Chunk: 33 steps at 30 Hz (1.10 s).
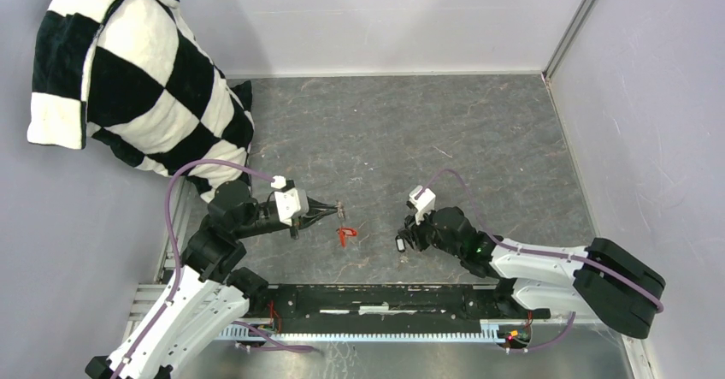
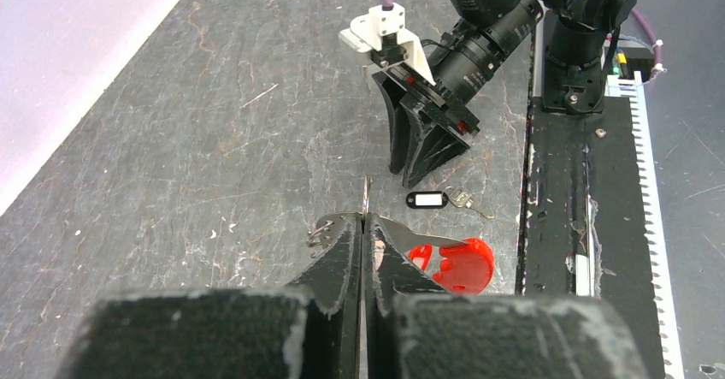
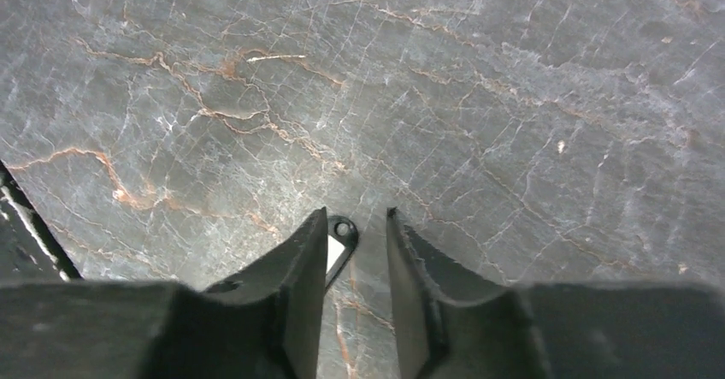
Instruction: Put the keys on the keyring
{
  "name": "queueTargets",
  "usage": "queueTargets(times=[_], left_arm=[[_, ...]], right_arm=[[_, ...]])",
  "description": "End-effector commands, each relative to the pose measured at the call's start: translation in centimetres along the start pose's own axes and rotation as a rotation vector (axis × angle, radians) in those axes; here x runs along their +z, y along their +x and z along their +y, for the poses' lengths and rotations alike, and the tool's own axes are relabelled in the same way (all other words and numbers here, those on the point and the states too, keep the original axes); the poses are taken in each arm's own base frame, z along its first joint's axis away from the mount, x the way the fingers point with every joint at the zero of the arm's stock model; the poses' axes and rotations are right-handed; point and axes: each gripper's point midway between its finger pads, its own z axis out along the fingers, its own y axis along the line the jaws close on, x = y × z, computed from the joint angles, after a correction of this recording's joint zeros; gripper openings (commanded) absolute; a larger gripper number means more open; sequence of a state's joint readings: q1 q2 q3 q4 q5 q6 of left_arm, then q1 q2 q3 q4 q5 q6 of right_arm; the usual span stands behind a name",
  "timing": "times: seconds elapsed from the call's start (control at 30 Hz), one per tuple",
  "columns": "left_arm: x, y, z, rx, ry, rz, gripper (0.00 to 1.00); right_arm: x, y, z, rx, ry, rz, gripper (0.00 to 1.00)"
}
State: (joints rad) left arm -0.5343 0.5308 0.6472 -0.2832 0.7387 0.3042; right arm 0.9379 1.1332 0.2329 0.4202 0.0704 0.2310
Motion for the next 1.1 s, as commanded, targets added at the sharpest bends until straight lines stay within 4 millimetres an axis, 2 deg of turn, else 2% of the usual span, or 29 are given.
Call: queueTargets(times=[0.0, 0.03, 0.07, 0.17, 0.23, 0.27, 0.33, 0.37, 0.4, 0.47, 0.57, 0.63, 0.67, 0.7, 0.73, 0.77, 0.87, 0.93, 1.0, 1.07], left_arm=[[0.1, -1.0, 0.0, 0.054, 0.014, -0.033, 0.02], [0.1, -1.1, 0.0, 0.051, 0.016, -0.035, 0.02], [0.1, -1.2, 0.0, 0.048, 0.019, -0.036, 0.02], [0.2, -1.3, -0.2, 0.045, 0.032, -0.037, 0.02], [0.2, -1.3, -0.1, 0.042, 0.030, -0.038, 0.02], [0.2, -1.3, -0.1, 0.042, 0.029, -0.038, 0.02], [0.1, -1.6, -0.1, 0.046, 0.029, -0.043, 0.02], [0.1, -1.7, -0.1, 0.049, 0.028, -0.044, 0.02], [0.1, -1.7, 0.0, 0.052, 0.026, -0.044, 0.02], [0.1, -1.8, 0.0, 0.056, 0.023, -0.045, 0.02], [0.0, -2.0, 0.0, 0.058, 0.023, -0.043, 0.02], [-0.1, -2.1, 0.1, 0.069, 0.020, -0.041, 0.02], [-0.2, -2.3, 0.1, 0.074, 0.018, -0.042, 0.02], [-0.2, -2.3, 0.1, 0.076, 0.017, -0.041, 0.02], [-0.3, -2.4, 0.1, 0.079, 0.019, -0.042, 0.02], [-0.3, -2.5, 0.1, 0.082, 0.018, -0.043, 0.02], [-0.4, -2.5, 0.0, 0.092, 0.018, -0.042, 0.02], [-0.5, -2.5, 0.0, 0.098, 0.015, -0.042, 0.02], [-0.5, -2.4, -0.1, 0.099, 0.017, -0.043, 0.02], [-0.4, -2.4, -0.1, 0.099, 0.019, -0.046, 0.02]], right_arm=[[-0.9, -2.0, 0.1, 0.008, -0.008, -0.061, 0.50], [-1.4, -2.1, 0.0, 0.013, -0.007, -0.074, 0.61], [-1.8, -2.0, -0.1, 0.033, -0.002, -0.080, 0.66], [-3.0, -2.0, -1.0, 0.153, 0.065, -0.100, 0.59], [-3.3, -0.5, -0.9, 0.182, 0.068, -0.043, 0.56], [-3.4, 0.2, -0.6, 0.193, 0.051, -0.022, 0.59], [-3.5, 1.7, 0.6, 0.204, -0.024, 0.001, 0.79], [-3.6, 2.4, 1.1, 0.208, -0.060, 0.001, 0.97], [-3.7, 3.0, 1.7, 0.215, -0.101, 0.004, 0.98], [-3.8, 3.8, 2.0, 0.219, -0.123, 0.005, 0.93], [-3.8, 3.5, 1.5, 0.210, -0.093, 0.010, 0.89], [-4.0, 2.0, 1.3, 0.206, -0.078, -0.016, 0.90], [-4.2, 0.9, 1.3, 0.223, -0.071, -0.040, 0.96], [-4.4, 0.5, 1.1, 0.254, -0.051, -0.059, 0.98], [-4.5, 0.7, 0.9, 0.287, -0.036, -0.051, 0.98], [-4.6, 1.8, 0.5, 0.310, -0.008, -0.025, 0.98], [-4.3, 3.9, 0.0, 0.261, 0.007, 0.048, 0.98], [-4.1, 4.4, 0.8, 0.233, -0.032, 0.087, 0.98], [-3.8, 5.0, 0.8, 0.201, -0.011, 0.116, 0.88], [-3.4, 5.4, 1.1, 0.167, -0.010, 0.136, 0.73]])
